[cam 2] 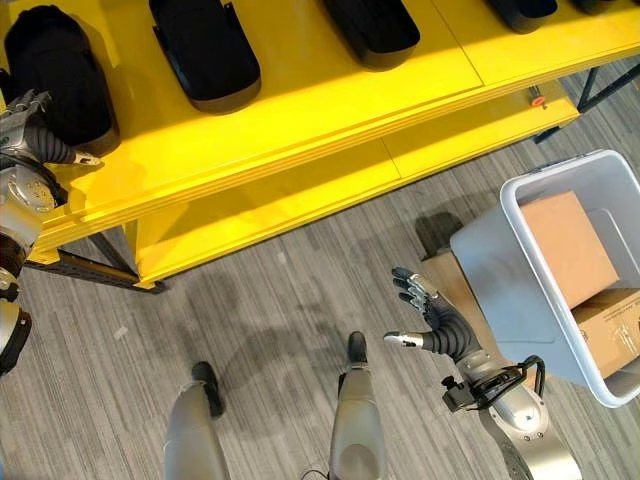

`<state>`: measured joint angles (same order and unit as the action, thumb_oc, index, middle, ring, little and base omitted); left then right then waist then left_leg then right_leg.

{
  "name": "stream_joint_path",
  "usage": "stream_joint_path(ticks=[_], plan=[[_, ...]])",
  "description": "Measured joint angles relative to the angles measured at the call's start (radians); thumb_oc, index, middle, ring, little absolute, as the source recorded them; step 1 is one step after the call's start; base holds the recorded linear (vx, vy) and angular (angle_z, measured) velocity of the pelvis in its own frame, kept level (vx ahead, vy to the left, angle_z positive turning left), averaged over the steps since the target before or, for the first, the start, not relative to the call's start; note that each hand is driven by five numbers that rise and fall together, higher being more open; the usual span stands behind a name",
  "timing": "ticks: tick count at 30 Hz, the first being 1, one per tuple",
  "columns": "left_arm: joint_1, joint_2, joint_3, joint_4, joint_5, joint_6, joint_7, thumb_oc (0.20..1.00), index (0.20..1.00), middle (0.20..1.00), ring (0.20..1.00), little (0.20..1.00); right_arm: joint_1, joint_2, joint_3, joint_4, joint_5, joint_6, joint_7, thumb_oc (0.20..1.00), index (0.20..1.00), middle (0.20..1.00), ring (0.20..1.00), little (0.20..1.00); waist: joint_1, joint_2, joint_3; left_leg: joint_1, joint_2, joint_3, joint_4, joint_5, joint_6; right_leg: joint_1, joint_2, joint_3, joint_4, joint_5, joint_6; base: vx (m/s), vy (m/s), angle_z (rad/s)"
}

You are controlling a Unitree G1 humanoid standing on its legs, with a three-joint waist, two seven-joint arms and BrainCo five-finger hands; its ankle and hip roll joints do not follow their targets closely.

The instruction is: Move parts from the plastic box to the shelf.

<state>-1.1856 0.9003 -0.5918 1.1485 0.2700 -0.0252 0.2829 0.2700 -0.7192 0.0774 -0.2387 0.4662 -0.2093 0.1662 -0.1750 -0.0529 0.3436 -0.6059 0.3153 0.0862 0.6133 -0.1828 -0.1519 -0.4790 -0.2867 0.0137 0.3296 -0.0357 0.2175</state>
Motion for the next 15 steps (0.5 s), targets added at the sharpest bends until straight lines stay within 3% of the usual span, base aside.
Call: stream_joint_path(ticks=[10,15], plan=[[0.001,0.101,-0.036,-0.207,0.075,-0.034,0.008,1.0,1.0,1.0,1.0,1.0,-0.031,0.003,0.005,0.025,-0.011,0.0,-0.013,1.0,1.0,1.0,1.0,1.0,0.02,0.03,0.004,0.071,-0.004,0.008,-0.038,0.015,-0.005,0.058,-0.001,-0.004,-0.007,-0.005,0.002,0.0,0.0,0.0],[0.092,0.126,0.013,-0.389,0.075,-0.06,0.01,1.0,1.0,1.0,1.0,1.0,-0.033,0.013,0.007,0.041,-0.02,0.0,-0.017,1.0,1.0,1.0,1.0,1.0,0.034,0.042,0.002,0.135,-0.015,0.011,-0.077,0.026,-0.009,0.109,-0.011,-0.011,-0.016,-0.013,0.001,0.01,-0.024,0.05]])
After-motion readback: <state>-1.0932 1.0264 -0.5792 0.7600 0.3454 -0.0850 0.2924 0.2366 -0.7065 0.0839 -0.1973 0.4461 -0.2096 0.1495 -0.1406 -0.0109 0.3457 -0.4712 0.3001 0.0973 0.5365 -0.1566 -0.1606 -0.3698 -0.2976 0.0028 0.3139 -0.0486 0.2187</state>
